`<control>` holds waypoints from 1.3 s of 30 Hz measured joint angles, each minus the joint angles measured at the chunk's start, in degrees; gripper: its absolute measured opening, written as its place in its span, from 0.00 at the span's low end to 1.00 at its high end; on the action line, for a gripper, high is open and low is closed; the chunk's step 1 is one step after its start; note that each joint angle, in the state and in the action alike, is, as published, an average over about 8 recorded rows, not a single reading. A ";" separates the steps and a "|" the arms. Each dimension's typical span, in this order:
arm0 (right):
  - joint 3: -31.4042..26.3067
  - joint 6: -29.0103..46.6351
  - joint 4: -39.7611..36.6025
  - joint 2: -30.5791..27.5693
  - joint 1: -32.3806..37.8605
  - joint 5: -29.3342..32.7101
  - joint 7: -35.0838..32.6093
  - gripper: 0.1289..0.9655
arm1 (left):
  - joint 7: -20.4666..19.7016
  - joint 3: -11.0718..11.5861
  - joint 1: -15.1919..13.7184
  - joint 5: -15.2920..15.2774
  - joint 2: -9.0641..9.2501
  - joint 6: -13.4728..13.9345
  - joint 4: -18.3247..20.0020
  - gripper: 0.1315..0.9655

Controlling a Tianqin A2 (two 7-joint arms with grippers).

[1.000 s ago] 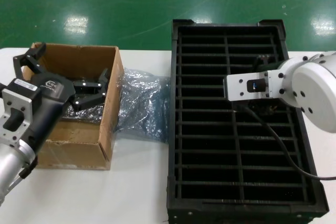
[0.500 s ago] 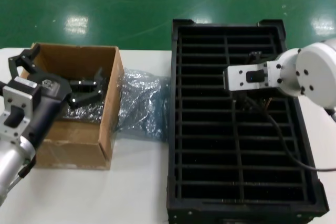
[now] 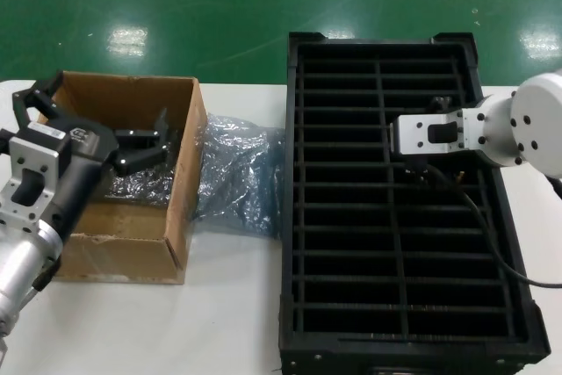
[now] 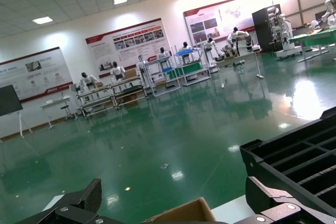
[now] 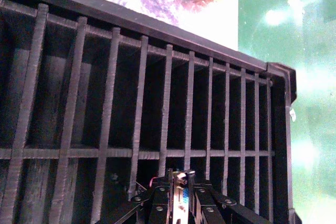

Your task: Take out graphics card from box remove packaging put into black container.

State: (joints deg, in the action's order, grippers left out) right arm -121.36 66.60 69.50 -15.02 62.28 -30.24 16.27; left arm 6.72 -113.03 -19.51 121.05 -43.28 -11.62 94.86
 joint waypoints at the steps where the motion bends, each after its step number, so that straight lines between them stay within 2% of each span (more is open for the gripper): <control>1: -0.06 -0.05 0.19 -0.19 -0.19 0.01 0.26 0.06 | 0.24 -0.17 -0.21 0.19 0.05 -0.09 -0.04 1.00; 11: -0.18 0.16 2.60 -1.74 -1.62 -0.08 2.70 0.06 | 2.85 -2.91 -2.85 2.99 -0.07 -1.29 -0.17 1.00; 20: 0.07 -0.11 3.62 -2.39 -1.47 -1.49 3.20 0.13 | 4.60 -4.75 -4.49 5.18 -0.24 -2.09 -0.15 1.00; 29: 1.62 -2.30 5.76 -2.67 -1.20 -1.55 4.54 0.28 | 5.59 -5.63 -5.06 6.40 -0.32 -2.40 0.42 1.00; 32: 3.40 -4.86 6.71 -2.32 -1.27 -0.54 5.91 0.28 | 5.80 -5.62 -4.98 6.51 -0.34 -2.45 0.98 1.00; 35: 5.89 -8.19 7.59 -1.67 -1.57 0.51 7.49 0.36 | 5.63 -4.94 -4.63 6.16 -0.20 -2.09 1.91 1.00; 39: 10.52 -13.95 8.53 -0.22 -2.56 1.56 9.66 0.47 | 4.70 -2.64 -4.01 4.64 0.76 -0.78 3.63 1.00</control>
State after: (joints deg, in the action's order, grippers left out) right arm -110.84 52.65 78.03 -15.24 59.72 -28.68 25.93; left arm 11.42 -115.67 -23.52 125.68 -42.52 -12.40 98.48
